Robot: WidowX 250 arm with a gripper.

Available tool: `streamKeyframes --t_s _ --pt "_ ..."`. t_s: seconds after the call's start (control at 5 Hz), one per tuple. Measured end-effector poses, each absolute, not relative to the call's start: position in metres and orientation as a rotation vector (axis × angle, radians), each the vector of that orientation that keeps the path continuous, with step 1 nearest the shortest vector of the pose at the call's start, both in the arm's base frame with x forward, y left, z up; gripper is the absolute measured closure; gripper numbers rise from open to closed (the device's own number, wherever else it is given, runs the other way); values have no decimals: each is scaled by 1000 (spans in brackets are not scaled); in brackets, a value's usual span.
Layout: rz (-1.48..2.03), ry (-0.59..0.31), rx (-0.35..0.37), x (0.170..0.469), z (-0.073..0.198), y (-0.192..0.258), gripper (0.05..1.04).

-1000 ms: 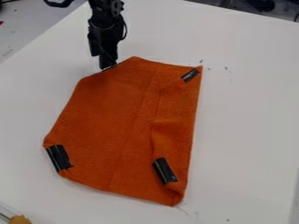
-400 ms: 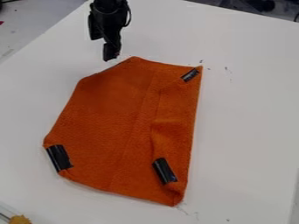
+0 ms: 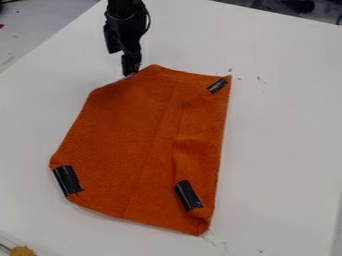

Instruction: Fold the cloth from top left to bottom right

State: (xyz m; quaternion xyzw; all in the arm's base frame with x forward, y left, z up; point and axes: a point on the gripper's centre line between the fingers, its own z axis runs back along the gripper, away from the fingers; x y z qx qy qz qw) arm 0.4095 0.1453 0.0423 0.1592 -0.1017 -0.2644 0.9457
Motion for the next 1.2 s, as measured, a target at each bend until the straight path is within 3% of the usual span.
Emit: streamKeyframes --t_s 0.4,0.6,0.8,1.0,1.2 --pt "-550 -190 235 412 17 144 84" --pt "-560 -200 229 415 17 144 133" --pt "-573 -207 234 417 16 144 410" --pt "-601 -196 285 417 17 152 701" --pt "-634 -221 397 418 51 157 908"
